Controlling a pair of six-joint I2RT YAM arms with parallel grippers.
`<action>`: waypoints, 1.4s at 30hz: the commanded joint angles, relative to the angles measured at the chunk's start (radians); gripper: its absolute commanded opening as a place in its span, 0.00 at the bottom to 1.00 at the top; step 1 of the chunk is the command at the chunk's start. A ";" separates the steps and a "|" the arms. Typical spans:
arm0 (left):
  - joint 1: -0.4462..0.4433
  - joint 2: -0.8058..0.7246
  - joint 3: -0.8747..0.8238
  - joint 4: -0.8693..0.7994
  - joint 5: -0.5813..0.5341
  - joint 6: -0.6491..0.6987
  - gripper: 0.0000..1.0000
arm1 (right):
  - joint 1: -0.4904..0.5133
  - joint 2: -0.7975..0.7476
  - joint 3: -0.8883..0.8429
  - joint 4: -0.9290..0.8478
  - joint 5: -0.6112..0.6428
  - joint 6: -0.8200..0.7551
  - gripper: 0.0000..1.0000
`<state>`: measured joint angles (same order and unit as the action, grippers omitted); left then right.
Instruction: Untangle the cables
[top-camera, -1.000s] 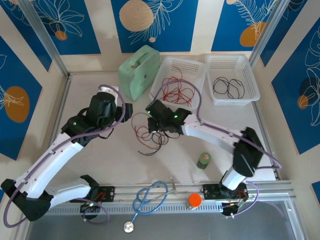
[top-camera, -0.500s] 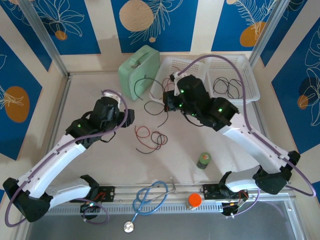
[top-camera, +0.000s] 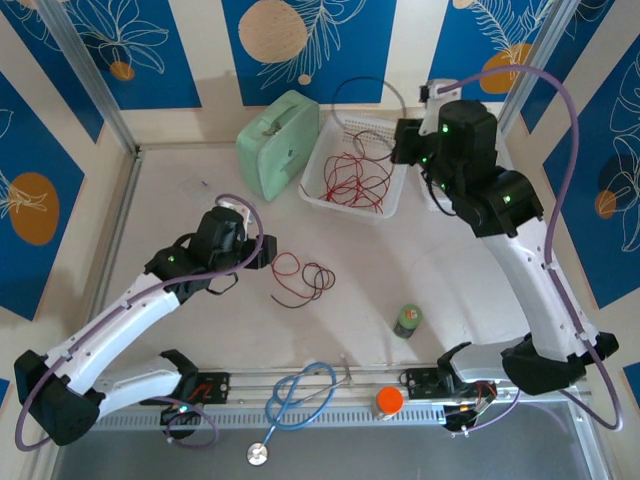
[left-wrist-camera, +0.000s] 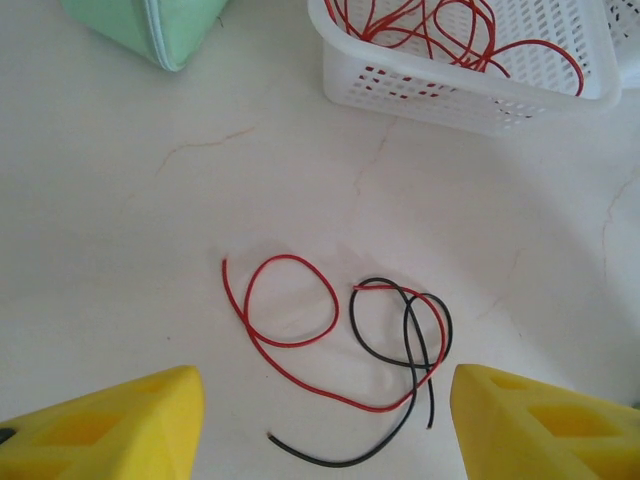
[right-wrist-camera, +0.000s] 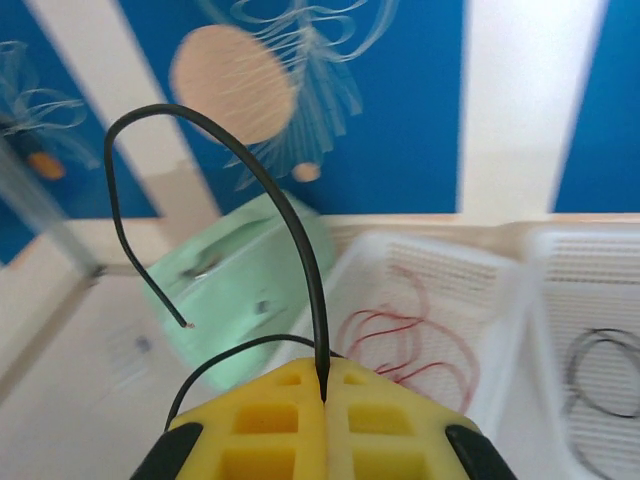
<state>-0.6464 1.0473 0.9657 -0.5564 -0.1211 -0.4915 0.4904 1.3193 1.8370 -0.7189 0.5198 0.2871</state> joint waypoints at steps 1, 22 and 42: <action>0.001 -0.021 -0.017 0.038 0.041 -0.022 0.65 | -0.112 0.039 -0.021 0.071 0.060 -0.059 0.00; -0.007 -0.076 -0.075 -0.049 -0.008 -0.087 0.65 | -0.639 0.667 0.046 0.278 -0.012 0.173 0.00; -0.007 0.061 -0.053 -0.182 -0.110 -0.135 0.67 | -0.658 0.750 0.024 0.217 -0.120 0.195 0.60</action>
<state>-0.6506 1.0809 0.8974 -0.6861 -0.1894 -0.6067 -0.1650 2.1719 1.9064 -0.5350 0.4278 0.4911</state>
